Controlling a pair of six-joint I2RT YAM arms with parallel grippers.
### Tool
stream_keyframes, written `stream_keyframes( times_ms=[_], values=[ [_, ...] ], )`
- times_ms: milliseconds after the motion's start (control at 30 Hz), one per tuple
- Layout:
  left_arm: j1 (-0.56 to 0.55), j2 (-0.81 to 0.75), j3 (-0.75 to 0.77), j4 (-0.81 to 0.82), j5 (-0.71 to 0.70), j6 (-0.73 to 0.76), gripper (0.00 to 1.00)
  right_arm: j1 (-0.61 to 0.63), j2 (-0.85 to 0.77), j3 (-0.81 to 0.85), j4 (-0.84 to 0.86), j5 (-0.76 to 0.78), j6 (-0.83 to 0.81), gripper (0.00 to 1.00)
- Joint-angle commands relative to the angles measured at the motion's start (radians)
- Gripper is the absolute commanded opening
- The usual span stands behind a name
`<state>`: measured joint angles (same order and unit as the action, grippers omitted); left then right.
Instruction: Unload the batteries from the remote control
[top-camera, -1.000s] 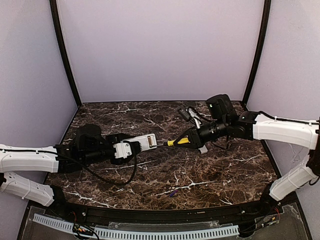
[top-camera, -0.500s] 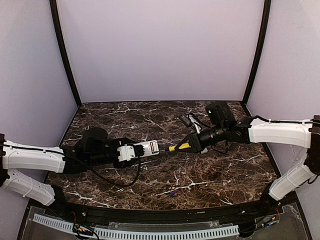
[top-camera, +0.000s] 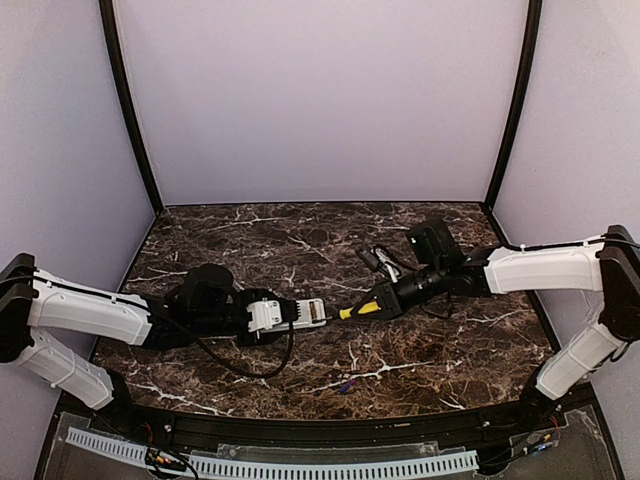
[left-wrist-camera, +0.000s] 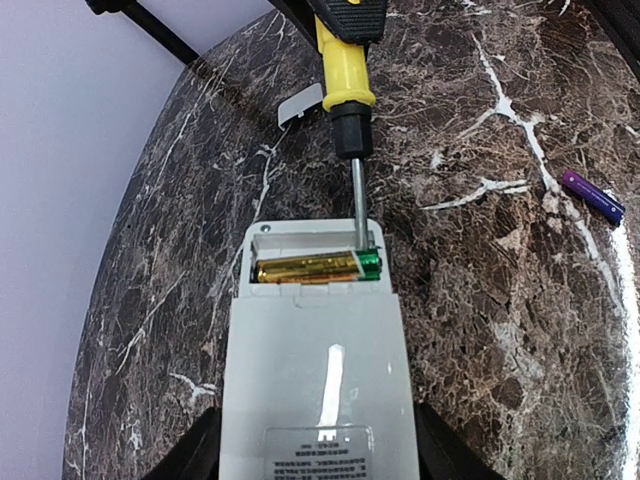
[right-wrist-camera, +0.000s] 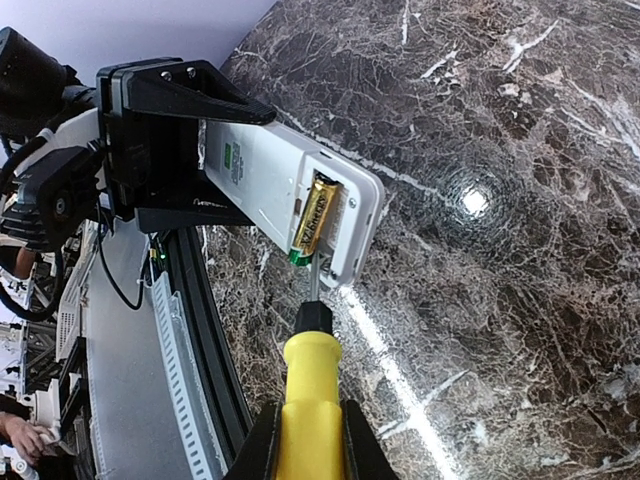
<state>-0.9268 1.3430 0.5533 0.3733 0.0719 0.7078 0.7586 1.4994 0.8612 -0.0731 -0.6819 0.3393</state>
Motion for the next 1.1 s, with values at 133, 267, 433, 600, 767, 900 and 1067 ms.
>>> stream_keyframes(
  times_ms=[133,267,433,600,767,900,1067],
  values=[
    [-0.007,0.034,0.001,0.143,0.071,-0.031,0.00,-0.017,0.050,-0.039,0.045,0.010,0.010,0.00],
    [-0.006,0.059,-0.001,0.154,0.077,-0.036,0.00,-0.021,0.074,-0.042,0.030,0.025,0.008,0.00],
    [-0.007,0.090,0.003,0.141,0.078,-0.026,0.00,-0.024,0.091,-0.035,0.000,0.057,-0.006,0.00],
    [-0.009,0.121,0.009,0.125,0.077,-0.013,0.00,-0.033,0.101,-0.025,-0.037,0.097,-0.021,0.00],
    [-0.009,0.143,0.008,0.126,0.078,-0.014,0.00,-0.052,0.099,-0.037,-0.039,0.105,-0.024,0.00],
    [-0.009,0.160,0.010,0.128,0.080,-0.018,0.00,-0.057,0.104,-0.038,-0.024,0.087,-0.028,0.00],
    [-0.008,0.178,0.016,0.129,0.081,-0.022,0.00,-0.058,0.106,-0.033,-0.001,0.057,-0.025,0.00]
  ],
)
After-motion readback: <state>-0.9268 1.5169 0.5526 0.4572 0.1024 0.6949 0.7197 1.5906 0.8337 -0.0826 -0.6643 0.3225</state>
